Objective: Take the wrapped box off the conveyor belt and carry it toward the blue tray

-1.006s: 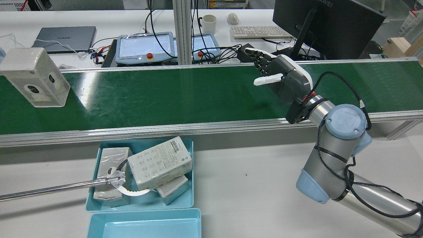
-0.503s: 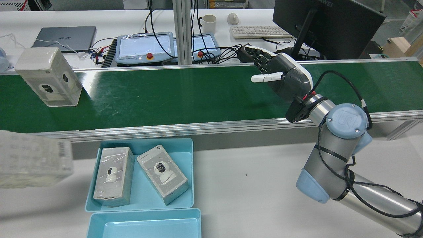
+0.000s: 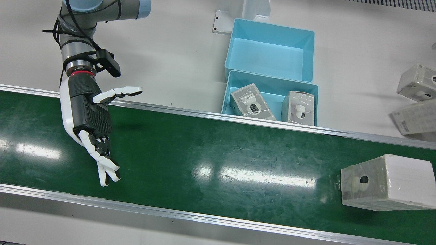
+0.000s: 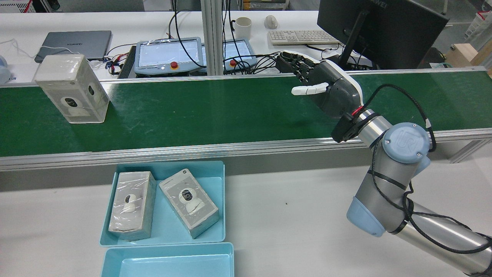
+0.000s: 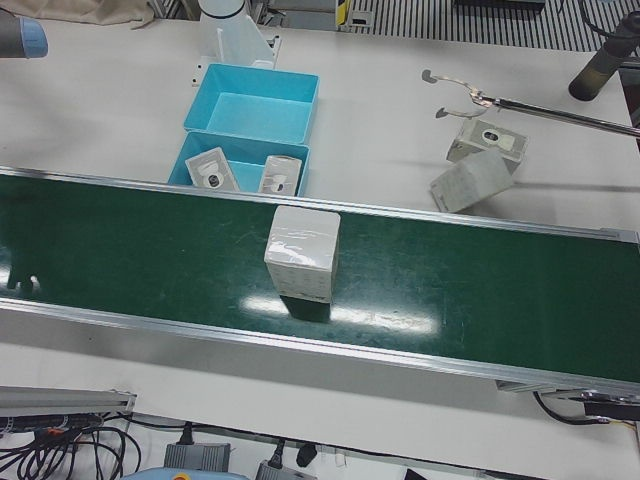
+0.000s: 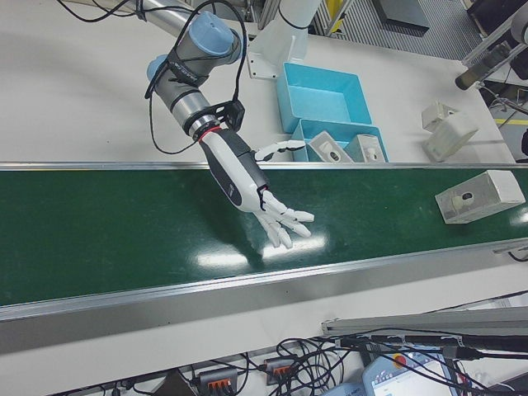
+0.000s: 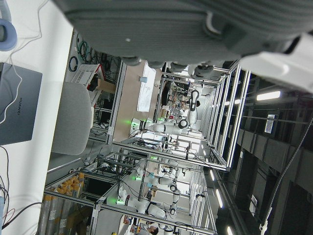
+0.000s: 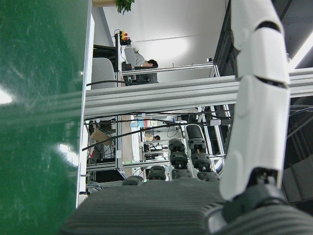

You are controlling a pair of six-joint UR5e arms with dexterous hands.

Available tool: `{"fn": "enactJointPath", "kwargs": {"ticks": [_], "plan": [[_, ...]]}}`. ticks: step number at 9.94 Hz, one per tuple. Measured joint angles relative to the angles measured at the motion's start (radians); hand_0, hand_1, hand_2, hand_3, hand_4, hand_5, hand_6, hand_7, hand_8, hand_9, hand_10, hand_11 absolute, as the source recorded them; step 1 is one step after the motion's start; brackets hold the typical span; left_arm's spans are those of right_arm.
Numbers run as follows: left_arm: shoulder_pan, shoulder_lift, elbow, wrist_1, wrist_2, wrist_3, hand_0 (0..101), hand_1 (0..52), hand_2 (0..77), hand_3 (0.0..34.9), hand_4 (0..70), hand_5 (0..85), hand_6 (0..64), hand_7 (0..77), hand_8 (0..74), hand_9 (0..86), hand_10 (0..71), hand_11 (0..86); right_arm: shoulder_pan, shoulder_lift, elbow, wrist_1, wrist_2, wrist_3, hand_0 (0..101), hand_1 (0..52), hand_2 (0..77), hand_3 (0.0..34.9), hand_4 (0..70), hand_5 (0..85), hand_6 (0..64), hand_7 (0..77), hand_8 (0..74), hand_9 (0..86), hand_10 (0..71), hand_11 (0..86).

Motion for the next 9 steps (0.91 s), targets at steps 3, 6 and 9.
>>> {"fn": "enactJointPath", "kwargs": {"ticks": [3, 6, 9], "plan": [[0.0, 0.0, 0.0, 0.0, 0.0, 0.0, 0, 0.0, 1.1, 0.0, 0.0, 1.1, 0.5, 0.5, 0.5, 0.0, 0.5, 0.5, 0.0, -0.019, -0.005, 0.006, 0.001, 0.002, 47, 13.1, 10.9, 0.0, 9.3, 18.0, 4.4, 4.4, 1.1, 4.4, 0.0, 0.5], [0.0, 0.0, 0.0, 0.0, 0.0, 0.0, 0, 0.0, 0.5, 0.0, 0.0, 1.1, 0.5, 0.5, 0.5, 0.0, 0.5, 0.5, -0.001, -0.018, -0.011, 0.007, 0.0, -0.001, 47, 13.1, 10.4, 0.0, 14.7, 19.1, 4.4, 4.4, 1.1, 4.4, 0.0, 0.5], [0.0, 0.0, 0.0, 0.0, 0.0, 0.0, 0, 0.0, 1.1, 0.0, 0.0, 1.1, 0.5, 0.5, 0.5, 0.5, 0.5, 0.5, -0.002, -0.012, -0.024, 0.005, -0.001, 0.001, 47, 13.1, 10.4, 0.0, 13.6, 19.6, 4.4, 4.4, 1.1, 4.4, 0.0, 0.5]]}}
